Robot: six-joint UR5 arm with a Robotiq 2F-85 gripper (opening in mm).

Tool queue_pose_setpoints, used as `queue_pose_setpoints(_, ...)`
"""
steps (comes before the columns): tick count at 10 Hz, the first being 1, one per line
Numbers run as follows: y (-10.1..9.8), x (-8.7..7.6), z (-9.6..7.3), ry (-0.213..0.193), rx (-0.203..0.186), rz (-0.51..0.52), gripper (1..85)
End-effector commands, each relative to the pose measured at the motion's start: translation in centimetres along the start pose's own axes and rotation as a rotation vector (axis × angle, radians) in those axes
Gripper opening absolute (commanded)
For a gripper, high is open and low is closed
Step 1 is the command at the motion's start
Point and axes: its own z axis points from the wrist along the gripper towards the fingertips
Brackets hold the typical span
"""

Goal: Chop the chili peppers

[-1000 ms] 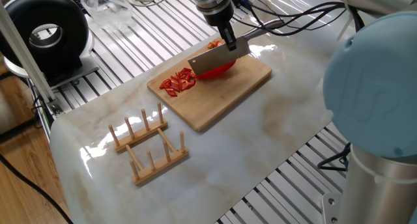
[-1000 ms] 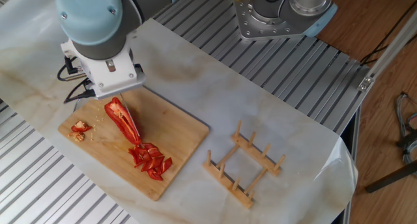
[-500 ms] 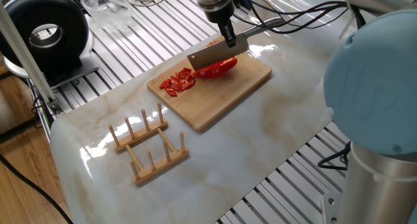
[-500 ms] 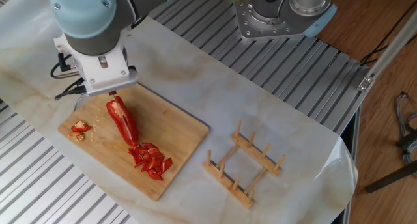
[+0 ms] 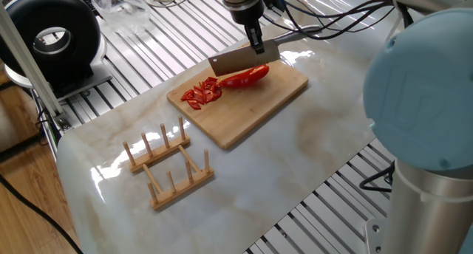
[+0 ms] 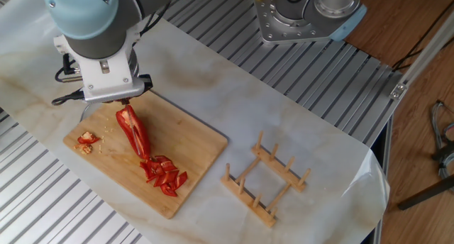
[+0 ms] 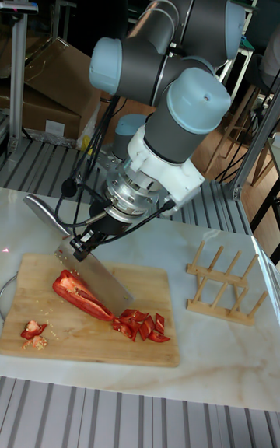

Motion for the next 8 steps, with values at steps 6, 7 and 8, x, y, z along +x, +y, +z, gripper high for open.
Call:
queue_pose_setpoints(6, 2.0, 0.0, 1.3, -0.015, -0.106, -0.053, 1.3)
queue_pose_setpoints(7, 1.5, 0.6, 1.3, 0.008, -0.085, -0.056, 1.3)
queue_pose_setpoints(8, 1.2, 0.9, 1.4, 0.018, -0.07, -0.053, 1.3)
